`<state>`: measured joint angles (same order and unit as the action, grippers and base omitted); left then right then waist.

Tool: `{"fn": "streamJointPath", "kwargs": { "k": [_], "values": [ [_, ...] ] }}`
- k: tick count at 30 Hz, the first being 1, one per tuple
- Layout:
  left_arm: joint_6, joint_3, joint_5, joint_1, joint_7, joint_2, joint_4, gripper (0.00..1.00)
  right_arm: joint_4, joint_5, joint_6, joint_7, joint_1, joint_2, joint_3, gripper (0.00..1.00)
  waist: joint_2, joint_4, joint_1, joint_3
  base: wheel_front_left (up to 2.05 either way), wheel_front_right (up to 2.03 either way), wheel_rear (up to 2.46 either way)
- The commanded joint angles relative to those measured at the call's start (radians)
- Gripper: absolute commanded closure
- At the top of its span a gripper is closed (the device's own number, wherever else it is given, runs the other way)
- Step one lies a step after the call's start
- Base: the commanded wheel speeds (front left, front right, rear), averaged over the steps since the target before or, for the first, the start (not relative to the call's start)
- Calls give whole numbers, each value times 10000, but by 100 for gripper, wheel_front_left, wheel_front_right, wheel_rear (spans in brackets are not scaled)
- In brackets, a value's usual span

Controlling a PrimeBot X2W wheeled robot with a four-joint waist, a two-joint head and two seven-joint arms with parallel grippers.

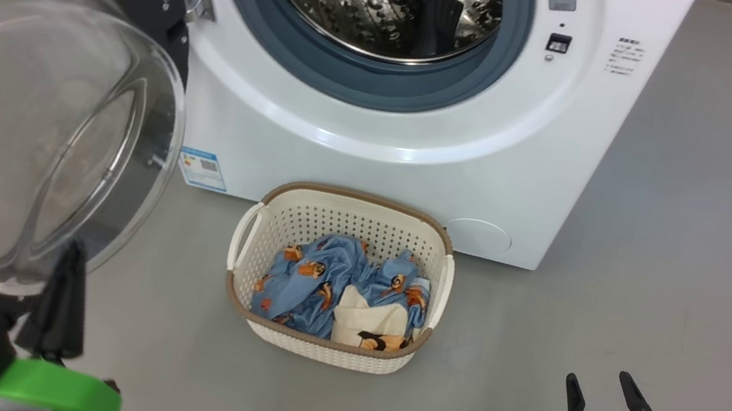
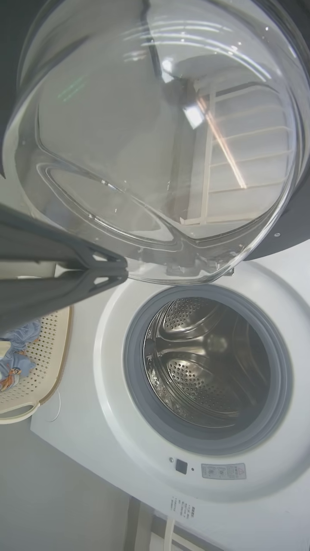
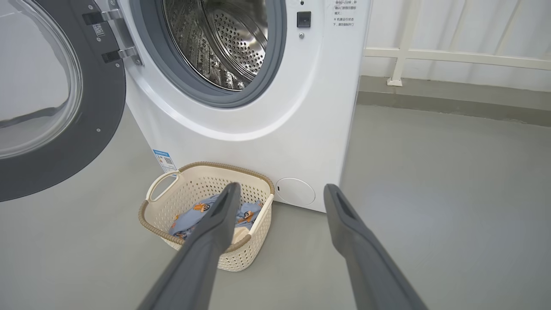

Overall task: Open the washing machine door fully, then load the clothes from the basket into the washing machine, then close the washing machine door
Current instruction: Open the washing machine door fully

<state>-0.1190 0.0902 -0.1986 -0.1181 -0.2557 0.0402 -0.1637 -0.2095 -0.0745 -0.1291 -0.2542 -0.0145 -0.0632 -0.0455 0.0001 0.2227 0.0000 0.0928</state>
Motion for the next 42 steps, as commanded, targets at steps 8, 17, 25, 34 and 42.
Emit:
{"fn": "streamJointPath", "kwargs": {
  "k": [8, 17, 25, 34, 42],
  "values": [
    [-59, -151, -119, 752, -61, 134, 681, 0, 362, -297, -16, -76, 113, 39, 358, 0, -1, -776, 0, -378, 0, 0, 0],
    [-71, -290, -19, 1350, -61, 121, 629, 0, 779, -379, -16, -76, -30, 89, 537, 0, -1, -1819, 0, -772, 0, 0, 0],
    [68, -149, 65, 1608, -61, 112, 692, 0, 1000, -187, -16, -76, -232, 90, 678, 0, -1, -2401, 0, -947, 0, 0, 0],
    [74, -288, 89, 1731, -61, 106, 492, 0, 1229, -160, -16, -76, -453, 77, 546, 0, -1, -2503, 0, -982, 0, 0, 0],
    [157, -260, 237, 1741, -61, 105, 205, 0, 1338, -107, -16, -76, -483, 93, 422, 0, -1, -2291, 0, -1006, 0, 0, 0]
  ]
}}
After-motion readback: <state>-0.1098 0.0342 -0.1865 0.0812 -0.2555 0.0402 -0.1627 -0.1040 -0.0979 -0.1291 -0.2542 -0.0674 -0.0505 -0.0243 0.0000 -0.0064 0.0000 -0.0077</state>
